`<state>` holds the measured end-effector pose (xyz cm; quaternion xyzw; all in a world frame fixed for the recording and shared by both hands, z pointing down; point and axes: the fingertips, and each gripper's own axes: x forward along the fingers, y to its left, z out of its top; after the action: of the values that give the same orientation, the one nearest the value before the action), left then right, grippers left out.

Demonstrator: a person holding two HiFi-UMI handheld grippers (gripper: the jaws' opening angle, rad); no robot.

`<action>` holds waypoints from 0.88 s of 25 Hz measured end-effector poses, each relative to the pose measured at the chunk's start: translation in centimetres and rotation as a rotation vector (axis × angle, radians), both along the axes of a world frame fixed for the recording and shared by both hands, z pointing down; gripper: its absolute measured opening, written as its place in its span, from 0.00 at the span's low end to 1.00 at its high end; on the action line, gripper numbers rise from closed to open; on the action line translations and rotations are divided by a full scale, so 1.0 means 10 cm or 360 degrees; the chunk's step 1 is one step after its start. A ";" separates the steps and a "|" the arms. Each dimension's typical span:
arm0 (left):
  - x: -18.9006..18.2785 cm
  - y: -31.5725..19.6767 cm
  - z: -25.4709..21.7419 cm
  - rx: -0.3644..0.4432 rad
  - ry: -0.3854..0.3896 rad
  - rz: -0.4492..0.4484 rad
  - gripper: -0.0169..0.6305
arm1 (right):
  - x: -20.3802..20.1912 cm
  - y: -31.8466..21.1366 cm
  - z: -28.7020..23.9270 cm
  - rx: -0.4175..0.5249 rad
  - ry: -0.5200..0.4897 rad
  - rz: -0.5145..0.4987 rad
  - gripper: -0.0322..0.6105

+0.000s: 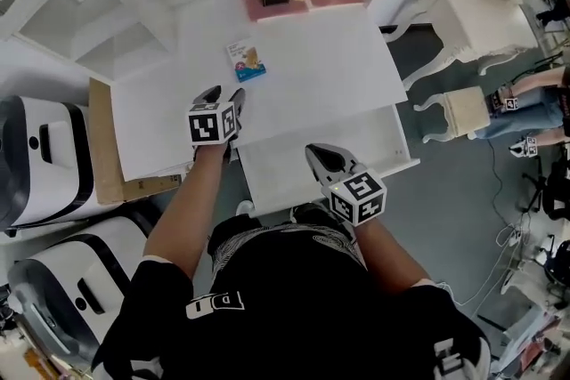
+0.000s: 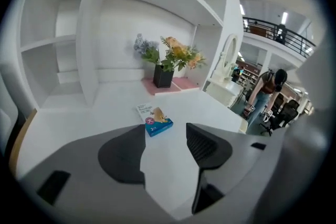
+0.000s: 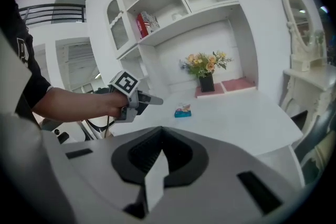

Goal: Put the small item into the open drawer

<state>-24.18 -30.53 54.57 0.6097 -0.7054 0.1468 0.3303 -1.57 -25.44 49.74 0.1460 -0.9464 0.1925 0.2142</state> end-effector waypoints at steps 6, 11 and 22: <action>-0.12 -0.48 0.45 -0.0174 0.0253 -0.0191 0.48 | 0.08 -0.20 0.15 -0.0086 -0.0032 -0.0051 0.06; -0.20 -0.77 0.81 -0.0334 0.0449 -0.0349 0.52 | 0.21 -0.31 0.27 -0.0113 -0.0028 -0.0067 0.06; -0.44 -1.33 1.14 -0.0659 0.0329 -0.0442 0.60 | 0.40 -0.66 0.33 -0.0124 0.0000 -0.0020 0.06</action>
<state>-28.61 -43.82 65.93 0.4383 -0.6998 0.1781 0.5352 2.47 -32.00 53.07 0.1315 -0.9391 0.2279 0.2211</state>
